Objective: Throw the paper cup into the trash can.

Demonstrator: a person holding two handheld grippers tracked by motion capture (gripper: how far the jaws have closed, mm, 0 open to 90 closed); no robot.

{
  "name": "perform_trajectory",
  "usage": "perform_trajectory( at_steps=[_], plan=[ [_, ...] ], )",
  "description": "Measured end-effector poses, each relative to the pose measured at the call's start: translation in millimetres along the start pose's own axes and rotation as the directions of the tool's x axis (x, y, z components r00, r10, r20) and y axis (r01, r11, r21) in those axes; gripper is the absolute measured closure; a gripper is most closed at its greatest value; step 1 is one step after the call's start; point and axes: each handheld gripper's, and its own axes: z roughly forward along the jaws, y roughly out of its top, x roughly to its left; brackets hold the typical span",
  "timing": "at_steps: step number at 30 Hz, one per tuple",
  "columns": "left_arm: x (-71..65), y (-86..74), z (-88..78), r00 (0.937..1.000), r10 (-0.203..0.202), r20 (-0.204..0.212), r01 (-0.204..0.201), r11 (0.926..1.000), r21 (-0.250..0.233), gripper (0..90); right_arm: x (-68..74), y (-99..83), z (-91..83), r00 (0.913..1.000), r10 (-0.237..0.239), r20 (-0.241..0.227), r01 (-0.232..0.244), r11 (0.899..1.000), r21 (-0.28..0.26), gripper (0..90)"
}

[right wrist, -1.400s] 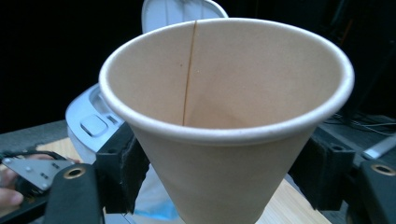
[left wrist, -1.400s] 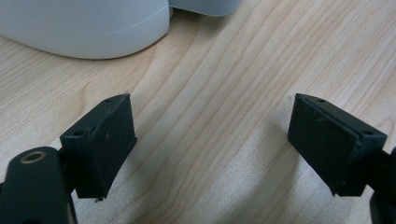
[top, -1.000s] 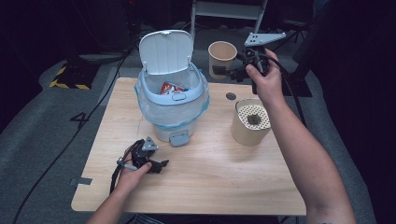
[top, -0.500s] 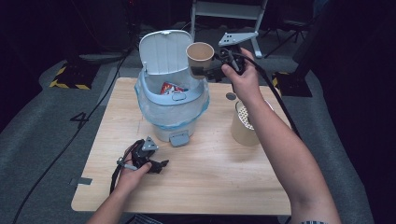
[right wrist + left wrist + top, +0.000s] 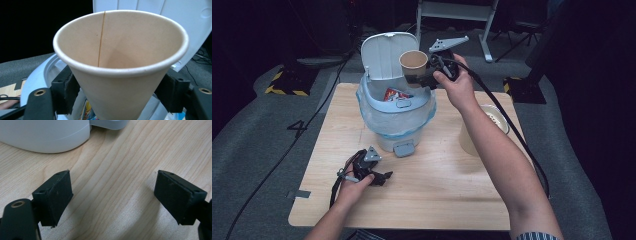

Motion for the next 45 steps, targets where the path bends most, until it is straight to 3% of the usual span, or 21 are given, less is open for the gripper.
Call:
perform_trajectory(
  at_steps=[7,16,18,19,21,24,30,37,41,45],
  plan=[
    [0.0,0.0,-0.1,1.0,0.0,0.001,0.0,1.0,0.001,15.1,-2.5,-1.2,12.0,0.9996,0.011,0.026,-0.012,0.998,0.058,27.7],
    [0.0,0.0,-0.1,1.0,0.0,0.0,0.0,1.0,0.001,15.1,1.0,-3.8,25.3,1.0,0.007,0.002,-0.007,0.995,0.104,25.7],
    [-0.1,-0.1,0.1,1.0,0.0,0.002,0.0,1.0,0.001,15.2,2.7,-5.0,27.7,0.9995,-0.029,-0.01,0.03,0.996,0.088,13.9],
    [-0.1,-0.1,0.1,1.0,0.0,0.002,0.0,1.0,0.001,15.3,3.7,-5.4,28.0,0.9987,-0.049,-0.013,0.05,0.995,0.085,12.5],
    [-0.1,-0.1,0.1,1.0,0.0,0.002,0.0,1.0,0.0,15.3,6.8,-5.9,27.5,0.9957,-0.087,-0.03,0.089,0.994,0.061,18.3],
    [-0.2,-0.1,0.1,1.0,0.0,0.002,0.0,1.0,0.0,15.3,10.8,-4.3,24.6,0.9946,-0.101,-0.022,0.102,0.994,0.032,16.3],
    [-0.2,-0.1,0.1,1.0,-0.001,0.002,0.001,1.0,0.0,15.3,15.4,3.2,7.1,0.9943,-0.106,0.001,0.106,0.994,-0.034,17.5],
    [-0.2,-0.1,0.1,1.0,-0.001,0.002,0.001,1.0,0.0,15.2,14.0,5.5,-23.6,0.9948,-0.09,0.048,0.093,0.994,-0.055,19.9],
    [-0.1,-0.1,0.0,1.0,-0.001,0.003,0.001,1.0,0.0,15.3,13.8,2.2,-47.4,0.9913,-0.088,0.098,0.091,0.996,-0.026,23.7],
    [-0.1,-0.1,0.0,1.0,-0.001,0.004,0.001,1.0,0.0,15.3,14.2,-3.7,-74.9,0.9904,-0.049,0.129,0.051,0.999,-0.01,26.2]
  ],
)
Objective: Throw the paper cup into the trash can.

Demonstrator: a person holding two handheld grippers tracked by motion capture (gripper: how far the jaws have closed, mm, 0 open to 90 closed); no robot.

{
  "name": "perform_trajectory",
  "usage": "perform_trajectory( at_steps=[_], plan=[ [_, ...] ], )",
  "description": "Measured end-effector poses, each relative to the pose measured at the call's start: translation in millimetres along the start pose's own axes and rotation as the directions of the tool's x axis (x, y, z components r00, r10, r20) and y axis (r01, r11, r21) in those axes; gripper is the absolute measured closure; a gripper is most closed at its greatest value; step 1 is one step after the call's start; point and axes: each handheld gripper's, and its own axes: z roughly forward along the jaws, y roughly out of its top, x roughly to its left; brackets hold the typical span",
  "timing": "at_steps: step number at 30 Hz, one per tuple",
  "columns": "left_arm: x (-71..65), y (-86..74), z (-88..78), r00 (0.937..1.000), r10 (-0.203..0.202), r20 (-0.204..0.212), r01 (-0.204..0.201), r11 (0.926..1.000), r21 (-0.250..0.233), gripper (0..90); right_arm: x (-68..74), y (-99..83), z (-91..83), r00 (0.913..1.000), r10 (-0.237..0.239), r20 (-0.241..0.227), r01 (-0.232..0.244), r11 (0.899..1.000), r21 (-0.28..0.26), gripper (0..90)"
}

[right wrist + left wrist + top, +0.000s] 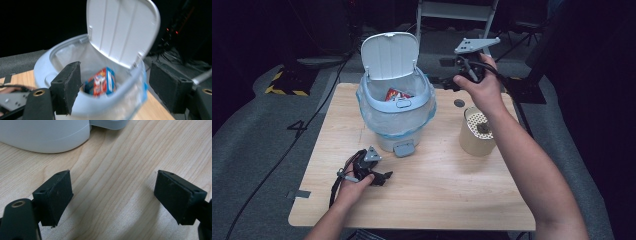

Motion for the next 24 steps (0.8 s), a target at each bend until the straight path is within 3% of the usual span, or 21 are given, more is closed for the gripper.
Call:
perform_trajectory(
  at_steps=[10,15,17,24],
  plan=[
    [5.6,-4.5,-5.0,0.9999,0.012,-0.008,-0.012,0.9999,-0.001,15.4,-11.6,-30.9,-60.7,0.9971,0.044,0.062,-0.047,0.998,0.041,26.5],
    [8.4,-8.8,-8.7,0.9998,-0.01,-0.015,0.01,0.9999,-0.002,15.4,-15.4,-47.3,-81.1,0.9941,0.059,0.091,-0.064,0.996,0.057,28.0],
    [8.9,-9.5,-9.2,0.9998,-0.009,-0.019,0.009,0.9999,-0.004,15.4,-15.9,-56.1,-89.2,0.9932,0.068,0.095,-0.075,0.994,0.074,31.7],
    [9.4,-9.7,-9.9,0.9998,-0.005,-0.019,0.005,1.0,-0.001,15.4,-13.2,-85.1,-112.7,0.9886,0.086,0.123,-0.101,0.988,0.115,31.4]
  ],
)
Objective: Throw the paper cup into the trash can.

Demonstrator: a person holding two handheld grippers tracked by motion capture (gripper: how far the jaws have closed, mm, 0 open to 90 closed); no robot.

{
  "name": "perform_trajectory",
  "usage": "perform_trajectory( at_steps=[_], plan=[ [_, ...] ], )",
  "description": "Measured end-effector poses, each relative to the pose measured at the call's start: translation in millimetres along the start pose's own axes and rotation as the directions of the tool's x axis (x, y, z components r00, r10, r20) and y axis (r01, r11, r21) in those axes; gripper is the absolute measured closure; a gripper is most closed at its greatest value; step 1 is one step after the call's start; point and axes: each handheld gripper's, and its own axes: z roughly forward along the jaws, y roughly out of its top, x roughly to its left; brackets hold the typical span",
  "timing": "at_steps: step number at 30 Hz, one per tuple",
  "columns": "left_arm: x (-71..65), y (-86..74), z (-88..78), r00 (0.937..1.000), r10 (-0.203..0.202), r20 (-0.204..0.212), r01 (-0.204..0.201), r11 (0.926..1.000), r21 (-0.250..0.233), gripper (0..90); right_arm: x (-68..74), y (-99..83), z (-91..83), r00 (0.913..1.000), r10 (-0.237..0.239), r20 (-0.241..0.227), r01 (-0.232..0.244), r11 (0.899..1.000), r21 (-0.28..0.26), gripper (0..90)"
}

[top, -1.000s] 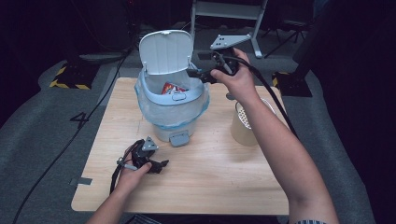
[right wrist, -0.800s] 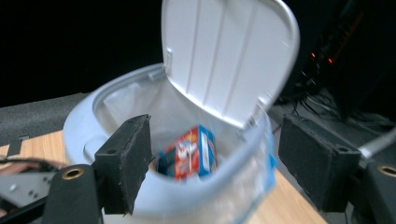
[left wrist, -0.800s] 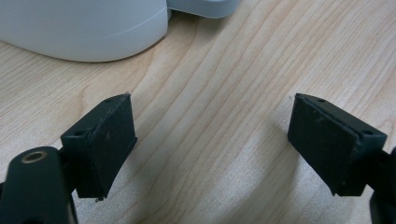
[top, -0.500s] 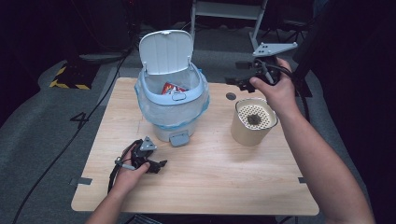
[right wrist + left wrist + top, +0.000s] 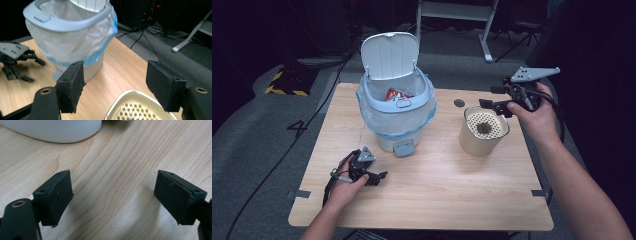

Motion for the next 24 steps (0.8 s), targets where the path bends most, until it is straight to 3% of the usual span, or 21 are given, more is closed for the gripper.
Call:
perform_trajectory(
  at_steps=[10,16,24],
  plan=[
    [-0.1,0.0,0.0,1.0,0.0,-0.001,0.0,1.0,0.0,15.3,-4.4,-45.7,-19.3,0.9988,0.042,0.023,-0.043,0.999,0.029,30.7],
    [-1.7,0.7,0.7,0.9998,-0.017,-0.009,0.017,0.9999,0.001,15.2,-6.1,-73.3,-25.5,0.9989,0.039,0.027,-0.041,0.997,0.069,33.3],
    [-1.9,1.2,1.5,0.9995,-0.025,-0.018,0.025,0.9997,-0.003,15.1,-7.5,-111.6,-25.7,0.9943,0.102,0.029,-0.104,0.992,0.067,31.5]
  ],
)
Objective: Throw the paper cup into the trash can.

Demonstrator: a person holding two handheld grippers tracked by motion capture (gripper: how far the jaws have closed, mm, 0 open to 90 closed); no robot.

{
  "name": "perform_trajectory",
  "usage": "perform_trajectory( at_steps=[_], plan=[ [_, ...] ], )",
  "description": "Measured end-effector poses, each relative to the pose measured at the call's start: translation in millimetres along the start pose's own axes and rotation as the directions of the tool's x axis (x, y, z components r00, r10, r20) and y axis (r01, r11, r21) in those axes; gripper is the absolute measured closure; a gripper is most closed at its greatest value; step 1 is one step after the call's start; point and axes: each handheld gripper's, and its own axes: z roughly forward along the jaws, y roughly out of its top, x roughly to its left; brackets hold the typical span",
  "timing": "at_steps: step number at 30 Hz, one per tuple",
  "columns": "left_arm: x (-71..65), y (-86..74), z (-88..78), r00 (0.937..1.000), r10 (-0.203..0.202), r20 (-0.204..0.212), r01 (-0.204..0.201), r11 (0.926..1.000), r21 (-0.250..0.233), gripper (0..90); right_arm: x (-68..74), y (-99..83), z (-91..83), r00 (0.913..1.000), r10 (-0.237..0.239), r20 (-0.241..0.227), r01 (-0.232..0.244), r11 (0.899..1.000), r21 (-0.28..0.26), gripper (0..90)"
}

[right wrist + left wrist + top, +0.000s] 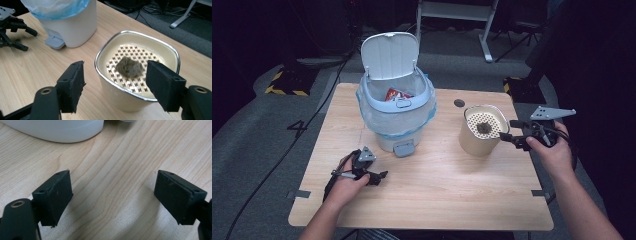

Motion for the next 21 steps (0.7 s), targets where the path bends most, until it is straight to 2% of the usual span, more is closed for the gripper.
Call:
perform_trajectory(
  at_steps=[6,7,8,10,13,18,21],
  plan=[
    [-0.5,0.0,0.1,1.0,-0.004,-0.003,0.004,1.0,0.0,15.1,-2.9,-25.5,4.2,0.9998,0.02,0.01,-0.02,1.0,-0.009,29.4],
    [-0.5,0.0,0.1,1.0,-0.004,-0.003,0.004,1.0,0.0,15.1,-2.9,-25.5,4.2,0.9998,0.02,0.01,-0.02,1.0,-0.009,29.4],
    [-0.4,0.0,-0.1,1.0,-0.004,-0.003,0.004,1.0,0.001,15.1,-3.6,-35.8,6.8,0.9996,0.026,0.012,-0.026,1.0,-0.016,28.3],
    [-1.2,-0.2,-0.2,0.9999,-0.011,-0.008,0.011,0.9999,0.001,15.1,-3.5,-44.2,9.5,0.9995,0.028,0.016,-0.027,0.999,-0.017,28.1],
    [-2.9,-0.5,-0.3,0.9995,-0.022,-0.021,0.022,0.9998,0.0,15.0,-2.7,-57.7,14.0,0.9993,0.032,0.021,-0.032,0.999,-0.006,27.8],
    [-4.2,-1.1,-0.8,0.9991,-0.031,-0.029,0.031,0.9995,-0.001,14.9,-0.5,-82.1,25.2,0.9975,0.07,0.007,-0.07,0.998,0.0,27.3],
    [-4.2,-1.2,-1.3,0.9985,-0.041,-0.036,0.041,0.9992,0.003,14.9,2.0,-94.1,34.0,0.9975,0.071,0.006,-0.071,0.997,0.011,26.0]
  ],
)
